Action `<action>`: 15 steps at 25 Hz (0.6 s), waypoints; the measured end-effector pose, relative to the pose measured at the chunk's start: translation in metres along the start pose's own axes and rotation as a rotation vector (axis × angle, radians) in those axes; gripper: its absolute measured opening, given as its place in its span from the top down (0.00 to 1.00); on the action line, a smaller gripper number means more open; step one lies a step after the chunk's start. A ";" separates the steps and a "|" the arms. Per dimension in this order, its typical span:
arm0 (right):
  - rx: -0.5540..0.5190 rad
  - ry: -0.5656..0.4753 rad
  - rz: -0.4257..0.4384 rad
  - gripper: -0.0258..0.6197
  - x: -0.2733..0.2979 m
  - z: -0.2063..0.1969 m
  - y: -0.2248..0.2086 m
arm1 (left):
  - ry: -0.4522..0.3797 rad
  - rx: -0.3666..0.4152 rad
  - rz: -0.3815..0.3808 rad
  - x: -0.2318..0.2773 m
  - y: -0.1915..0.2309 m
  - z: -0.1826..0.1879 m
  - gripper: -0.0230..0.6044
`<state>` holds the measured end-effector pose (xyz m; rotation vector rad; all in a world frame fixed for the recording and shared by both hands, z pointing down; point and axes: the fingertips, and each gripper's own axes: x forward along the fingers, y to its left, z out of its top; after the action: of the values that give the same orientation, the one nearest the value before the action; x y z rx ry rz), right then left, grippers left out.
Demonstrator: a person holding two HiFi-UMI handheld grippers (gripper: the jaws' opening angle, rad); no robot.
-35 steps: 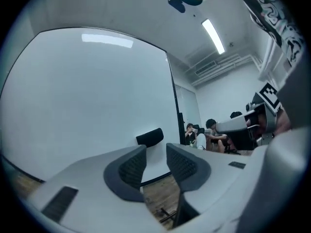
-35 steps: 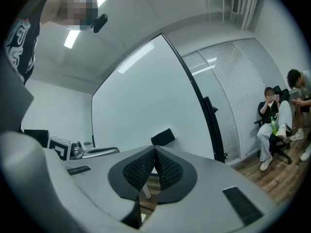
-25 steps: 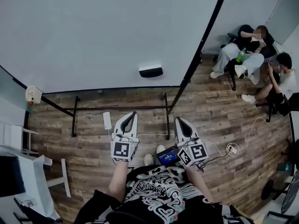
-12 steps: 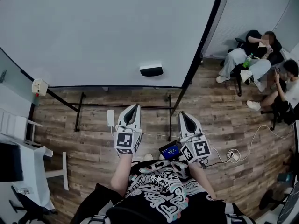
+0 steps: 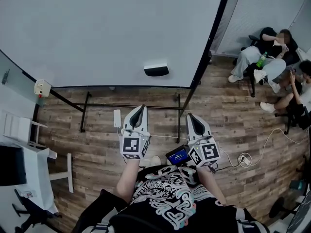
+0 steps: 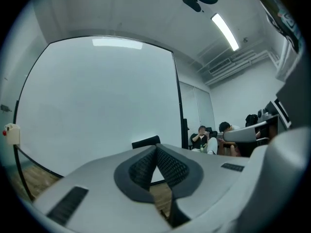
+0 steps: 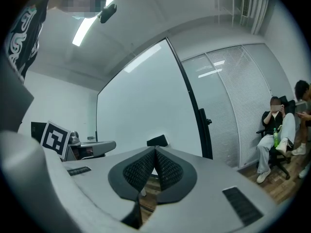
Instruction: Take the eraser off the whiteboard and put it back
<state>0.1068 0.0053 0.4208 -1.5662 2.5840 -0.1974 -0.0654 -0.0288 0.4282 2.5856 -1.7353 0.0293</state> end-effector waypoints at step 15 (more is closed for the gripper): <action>0.002 0.019 0.000 0.94 -0.003 -0.008 0.002 | 0.002 0.054 -0.017 -0.007 -0.006 -0.001 0.92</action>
<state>0.1053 0.0088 0.4290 -1.5707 2.5973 -0.2163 -0.0622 -0.0197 0.4293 2.6363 -1.7363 0.0805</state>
